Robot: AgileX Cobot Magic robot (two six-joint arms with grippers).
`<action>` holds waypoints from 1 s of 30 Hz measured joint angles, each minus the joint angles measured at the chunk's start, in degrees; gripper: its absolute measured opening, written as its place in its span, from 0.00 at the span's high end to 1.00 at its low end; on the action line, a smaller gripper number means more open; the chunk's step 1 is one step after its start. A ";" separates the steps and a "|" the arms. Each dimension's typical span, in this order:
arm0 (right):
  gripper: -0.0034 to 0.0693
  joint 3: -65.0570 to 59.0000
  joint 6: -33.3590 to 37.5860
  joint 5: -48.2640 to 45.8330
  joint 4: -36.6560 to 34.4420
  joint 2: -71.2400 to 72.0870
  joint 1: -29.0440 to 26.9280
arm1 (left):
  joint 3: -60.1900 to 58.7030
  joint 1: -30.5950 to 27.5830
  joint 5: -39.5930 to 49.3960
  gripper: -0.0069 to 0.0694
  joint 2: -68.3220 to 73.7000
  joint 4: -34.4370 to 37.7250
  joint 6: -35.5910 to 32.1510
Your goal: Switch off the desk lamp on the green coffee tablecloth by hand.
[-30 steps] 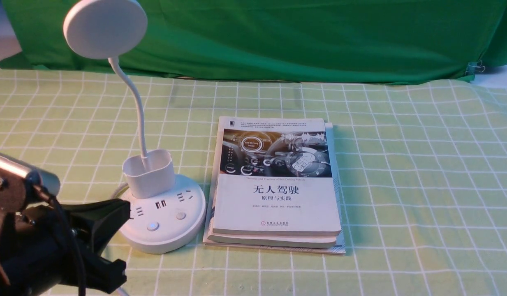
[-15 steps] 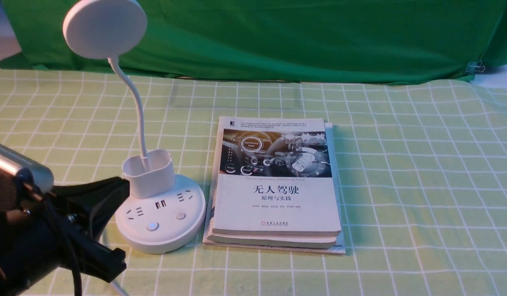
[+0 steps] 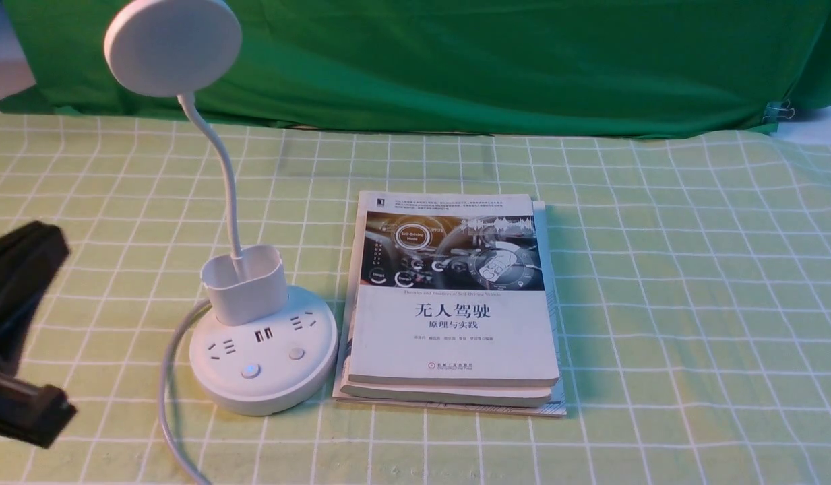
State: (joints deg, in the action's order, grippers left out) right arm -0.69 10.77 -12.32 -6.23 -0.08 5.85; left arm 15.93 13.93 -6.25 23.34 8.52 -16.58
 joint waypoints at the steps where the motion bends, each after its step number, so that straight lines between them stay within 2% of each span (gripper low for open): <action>1: 0.91 0.00 0.00 0.00 0.00 0.00 0.00 | -1.39 -2.88 0.00 0.90 -2.70 1.09 -0.72; 3: 0.91 0.00 0.00 0.00 0.00 0.00 0.00 | -2.89 -6.22 0.07 0.90 -5.21 2.10 -1.15; 5: 0.91 0.00 0.00 0.00 0.00 0.00 0.00 | -6.92 -12.03 0.12 0.90 -10.45 2.81 -1.33; 12: 0.91 0.00 0.00 0.00 0.00 0.00 0.00 | -15.78 -22.15 1.29 0.90 -20.38 2.96 2.96; 17: 0.91 0.00 0.00 0.06 0.00 0.00 0.00 | -16.14 -23.59 9.96 0.90 -23.17 2.68 4.79; 20: 0.91 0.00 0.00 -0.01 0.00 0.00 0.00 | -16.35 -23.59 19.33 0.90 -23.38 1.85 6.87; 30: 0.91 0.00 0.00 -0.01 0.00 0.00 0.00 | -16.38 -23.59 20.24 0.90 -23.44 1.47 7.64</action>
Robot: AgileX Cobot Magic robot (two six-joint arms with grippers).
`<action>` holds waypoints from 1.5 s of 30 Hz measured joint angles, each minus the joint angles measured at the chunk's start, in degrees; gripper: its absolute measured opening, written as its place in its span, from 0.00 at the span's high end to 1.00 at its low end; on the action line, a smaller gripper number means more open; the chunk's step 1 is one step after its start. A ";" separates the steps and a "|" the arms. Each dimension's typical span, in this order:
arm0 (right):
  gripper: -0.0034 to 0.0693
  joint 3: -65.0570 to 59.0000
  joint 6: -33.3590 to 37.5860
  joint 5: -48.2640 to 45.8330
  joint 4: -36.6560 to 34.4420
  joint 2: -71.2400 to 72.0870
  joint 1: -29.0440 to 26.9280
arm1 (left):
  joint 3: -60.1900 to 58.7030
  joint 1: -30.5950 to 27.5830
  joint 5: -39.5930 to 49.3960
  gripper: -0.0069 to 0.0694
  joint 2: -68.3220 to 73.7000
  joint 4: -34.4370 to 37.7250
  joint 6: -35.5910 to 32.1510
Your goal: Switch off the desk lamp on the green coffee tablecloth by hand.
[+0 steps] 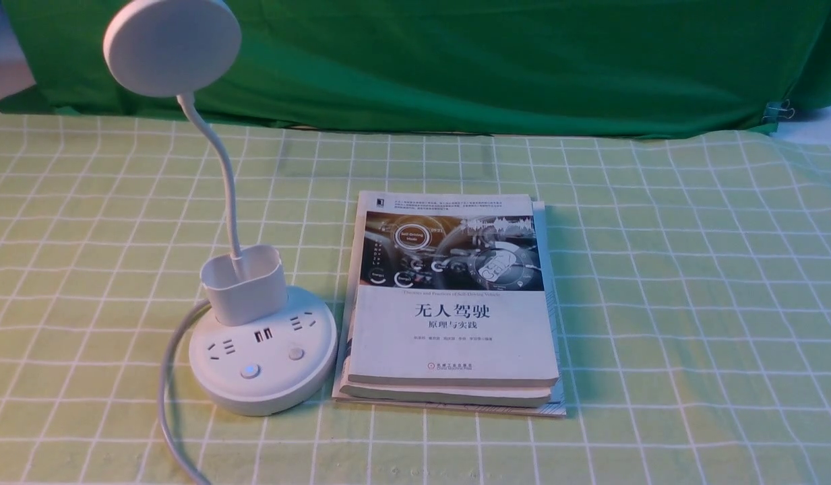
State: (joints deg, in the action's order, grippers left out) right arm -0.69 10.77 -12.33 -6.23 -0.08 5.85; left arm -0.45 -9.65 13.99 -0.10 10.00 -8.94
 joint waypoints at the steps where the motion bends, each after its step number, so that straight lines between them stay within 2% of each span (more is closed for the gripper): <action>1: 0.91 0.00 0.00 0.00 0.00 0.00 0.00 | 0.00 0.00 0.00 0.90 0.00 0.00 0.02; 30: 0.91 0.00 0.00 0.00 0.00 0.00 0.00 | 0.00 0.07 0.00 0.88 0.00 -0.04 0.25; 42: 0.91 0.00 0.00 0.00 0.00 0.00 0.00 | 0.00 6.20 0.00 0.88 0.00 -0.04 0.25; 45: 0.91 0.00 0.00 0.00 0.00 0.00 0.00 | 0.00 6.25 0.00 0.88 0.00 -0.04 0.25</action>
